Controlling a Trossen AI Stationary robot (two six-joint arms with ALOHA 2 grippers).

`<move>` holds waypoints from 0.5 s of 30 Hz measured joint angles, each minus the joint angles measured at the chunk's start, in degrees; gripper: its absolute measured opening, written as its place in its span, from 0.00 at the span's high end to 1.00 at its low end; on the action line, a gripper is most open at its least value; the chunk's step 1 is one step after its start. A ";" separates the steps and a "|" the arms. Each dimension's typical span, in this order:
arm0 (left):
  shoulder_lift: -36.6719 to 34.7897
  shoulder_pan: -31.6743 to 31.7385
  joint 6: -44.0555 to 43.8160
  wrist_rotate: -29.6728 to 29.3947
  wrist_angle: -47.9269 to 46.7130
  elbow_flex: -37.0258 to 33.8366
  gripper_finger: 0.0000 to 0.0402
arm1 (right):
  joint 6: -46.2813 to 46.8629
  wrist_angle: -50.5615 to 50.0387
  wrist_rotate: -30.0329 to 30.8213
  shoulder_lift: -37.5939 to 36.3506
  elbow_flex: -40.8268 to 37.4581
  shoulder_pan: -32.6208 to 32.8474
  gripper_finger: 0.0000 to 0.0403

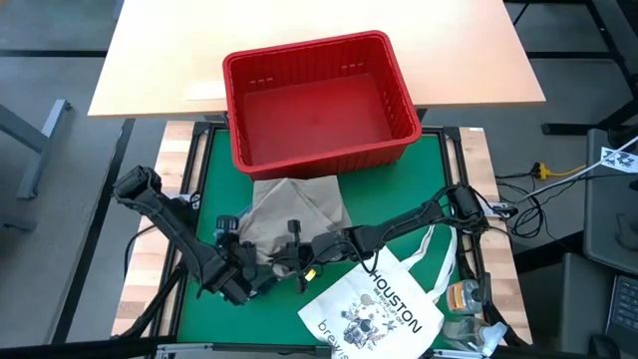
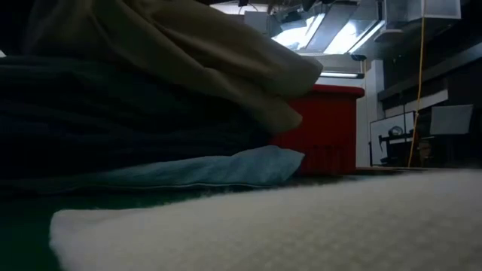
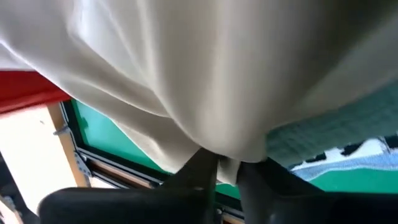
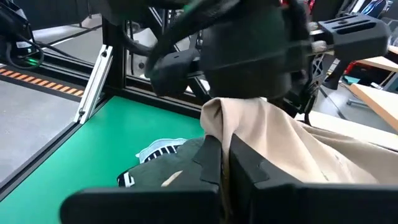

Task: Fold Laundry from Bin
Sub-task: Stack the light brown shorts on top of the dark green shirt

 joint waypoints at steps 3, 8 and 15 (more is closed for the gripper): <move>0.00 0.85 -2.45 0.47 0.01 0.00 0.81 | 0.02 0.00 0.02 0.00 0.00 0.00 0.97; 0.02 2.08 -4.08 5.67 -0.01 0.09 0.72 | 0.03 0.02 0.02 0.00 0.00 0.00 0.83; -2.56 0.75 -8.39 6.50 0.11 5.27 0.71 | 1.55 0.02 1.55 -0.22 -0.01 0.00 0.61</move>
